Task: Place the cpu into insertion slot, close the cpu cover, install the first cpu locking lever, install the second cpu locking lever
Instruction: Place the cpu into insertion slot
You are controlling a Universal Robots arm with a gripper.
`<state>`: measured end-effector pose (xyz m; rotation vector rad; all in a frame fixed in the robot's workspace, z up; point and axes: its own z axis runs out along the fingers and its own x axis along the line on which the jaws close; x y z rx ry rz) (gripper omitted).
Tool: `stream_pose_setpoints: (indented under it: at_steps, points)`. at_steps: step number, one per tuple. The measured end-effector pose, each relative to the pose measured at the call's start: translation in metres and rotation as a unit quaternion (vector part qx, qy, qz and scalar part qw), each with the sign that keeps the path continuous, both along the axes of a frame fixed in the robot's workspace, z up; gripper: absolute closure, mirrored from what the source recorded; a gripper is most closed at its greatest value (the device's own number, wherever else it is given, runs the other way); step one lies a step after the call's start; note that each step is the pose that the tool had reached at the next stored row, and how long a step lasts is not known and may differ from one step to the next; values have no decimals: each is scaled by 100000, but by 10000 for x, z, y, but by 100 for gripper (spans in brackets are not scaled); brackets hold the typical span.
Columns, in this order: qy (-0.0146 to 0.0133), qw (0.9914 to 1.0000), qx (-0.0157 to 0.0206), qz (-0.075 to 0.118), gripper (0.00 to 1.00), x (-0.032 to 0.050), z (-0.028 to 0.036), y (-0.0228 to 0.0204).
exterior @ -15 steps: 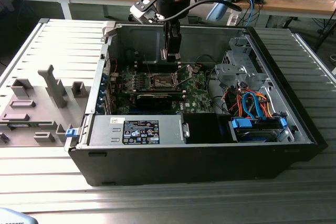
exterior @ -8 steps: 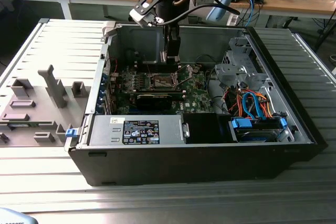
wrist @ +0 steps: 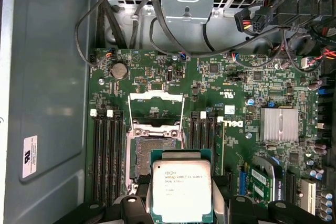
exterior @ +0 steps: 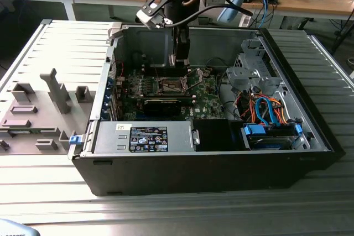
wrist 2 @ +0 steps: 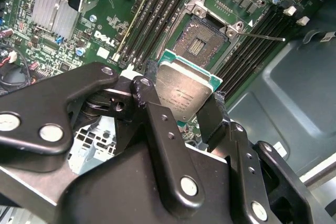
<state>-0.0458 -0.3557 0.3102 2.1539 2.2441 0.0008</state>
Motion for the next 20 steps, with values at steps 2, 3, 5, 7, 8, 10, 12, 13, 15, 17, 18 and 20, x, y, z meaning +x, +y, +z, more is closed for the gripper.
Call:
stream_pose_setpoints:
  at_steps: [2,3,5,7,8,10,12,13,15,17,18,20]
  points:
    - [-1,100000,-11,-3,45,0,-3,0]
    - [2,100000,-12,-5,45,0,-5,0]
    - [2,100000,-7,-10,45,0,-11,0]
    - [1,100000,-6,-14,45,0,-16,0]
    - [2,100000,-9,-14,45,0,-19,0]
    - [3,100000,-13,-16,45,0,-25,0]
    - [6,100000,-18,-18,45,0,-31,0]
    - [5,100000,-19,-19,45,0,-35,0]
    - [5,100000,-15,-23,45,0,-45,0]
    - [3,100000,-14,-26,45,0,-52,0]
    - [3,100000,-16,-28,45,0,-54,0]
    - [3,100000,-16,-29,45,0,-60,0]
